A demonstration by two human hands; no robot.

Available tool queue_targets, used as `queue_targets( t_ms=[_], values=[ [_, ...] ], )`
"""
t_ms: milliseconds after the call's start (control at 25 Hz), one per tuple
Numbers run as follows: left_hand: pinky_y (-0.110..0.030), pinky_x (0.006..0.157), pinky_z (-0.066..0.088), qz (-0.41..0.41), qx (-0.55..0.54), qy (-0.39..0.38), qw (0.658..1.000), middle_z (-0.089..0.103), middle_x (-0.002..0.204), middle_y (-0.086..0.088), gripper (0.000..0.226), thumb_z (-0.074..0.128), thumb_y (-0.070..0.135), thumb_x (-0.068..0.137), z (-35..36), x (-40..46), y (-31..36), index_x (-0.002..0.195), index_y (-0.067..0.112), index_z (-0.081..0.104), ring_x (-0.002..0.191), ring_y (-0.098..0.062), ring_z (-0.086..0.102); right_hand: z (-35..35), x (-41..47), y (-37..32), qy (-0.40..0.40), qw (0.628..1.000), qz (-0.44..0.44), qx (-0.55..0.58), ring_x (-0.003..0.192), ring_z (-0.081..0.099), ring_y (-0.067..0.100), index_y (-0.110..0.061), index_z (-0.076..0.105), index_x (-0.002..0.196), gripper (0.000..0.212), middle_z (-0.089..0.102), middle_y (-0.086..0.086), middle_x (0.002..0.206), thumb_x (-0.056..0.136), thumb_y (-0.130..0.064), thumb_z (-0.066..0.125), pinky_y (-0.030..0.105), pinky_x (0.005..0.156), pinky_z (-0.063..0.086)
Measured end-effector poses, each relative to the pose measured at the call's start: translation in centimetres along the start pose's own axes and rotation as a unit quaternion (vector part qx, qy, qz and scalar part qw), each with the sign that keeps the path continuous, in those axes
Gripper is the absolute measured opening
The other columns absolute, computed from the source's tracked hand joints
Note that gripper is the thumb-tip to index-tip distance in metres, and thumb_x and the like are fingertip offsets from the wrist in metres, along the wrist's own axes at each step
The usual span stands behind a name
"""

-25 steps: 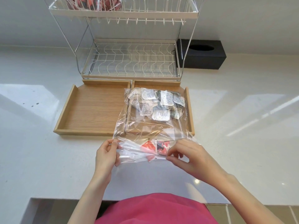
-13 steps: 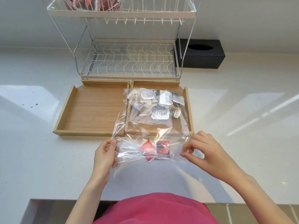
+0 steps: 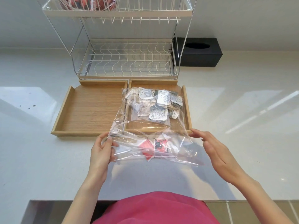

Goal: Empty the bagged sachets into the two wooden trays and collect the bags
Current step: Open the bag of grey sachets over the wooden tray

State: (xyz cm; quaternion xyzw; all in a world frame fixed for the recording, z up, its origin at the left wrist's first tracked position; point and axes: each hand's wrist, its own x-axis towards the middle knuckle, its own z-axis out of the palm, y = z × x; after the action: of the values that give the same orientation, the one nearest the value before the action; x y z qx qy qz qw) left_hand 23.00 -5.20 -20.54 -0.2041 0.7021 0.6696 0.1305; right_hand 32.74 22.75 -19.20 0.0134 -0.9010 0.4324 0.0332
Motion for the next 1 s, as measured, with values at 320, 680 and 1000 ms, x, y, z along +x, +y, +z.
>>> queue_targets(
  t_ms=[320, 680, 1000],
  values=[
    [-0.013, 0.041, 0.043, 0.019, -0.081, -0.079, 0.993, 0.055, 0.08, -0.001, 0.032, 0.038, 0.007, 0.092, 0.0, -0.6, 2.2, 0.094, 0.025, 0.065, 0.059, -0.008, 0.045, 2.9, 0.4, 4.0, -0.002, 0.996, 0.028, -0.088, 0.129, 0.01, -0.02, -0.046, 0.006, 0.138, 0.073, 0.018, -0.016, 0.147, 0.078, -0.046, 0.048, 0.007, 0.108, 0.011],
    [-0.01, 0.063, 0.049, 0.11, 0.013, -0.184, 0.977, 0.074, 0.079, 0.011, 0.028, 0.051, 0.002, 0.078, -0.7, -0.1, 3.0, 0.094, 0.022, 0.064, 0.073, -0.001, 0.065, 2.2, 5.2, 2.6, 0.07, 0.994, -0.056, -0.067, 0.122, 0.036, 0.006, -0.035, 0.041, 0.128, 0.054, 0.037, -0.005, 0.141, 0.08, -0.028, 0.065, -0.001, 0.096, 0.024],
    [-0.007, 0.071, 0.044, 0.228, 0.126, -0.022, 0.965, 0.059, 0.091, 0.002, 0.018, 0.059, 0.012, 0.084, 0.2, 2.9, 5.2, 0.078, 0.028, 0.065, 0.081, 0.001, 0.061, 1.0, 8.0, 1.3, 0.07, 0.995, -0.041, 0.065, 0.11, 0.054, -0.005, -0.025, 0.061, 0.108, 0.043, 0.06, -0.027, 0.111, 0.065, -0.019, 0.068, 0.011, 0.096, 0.04]
  ],
)
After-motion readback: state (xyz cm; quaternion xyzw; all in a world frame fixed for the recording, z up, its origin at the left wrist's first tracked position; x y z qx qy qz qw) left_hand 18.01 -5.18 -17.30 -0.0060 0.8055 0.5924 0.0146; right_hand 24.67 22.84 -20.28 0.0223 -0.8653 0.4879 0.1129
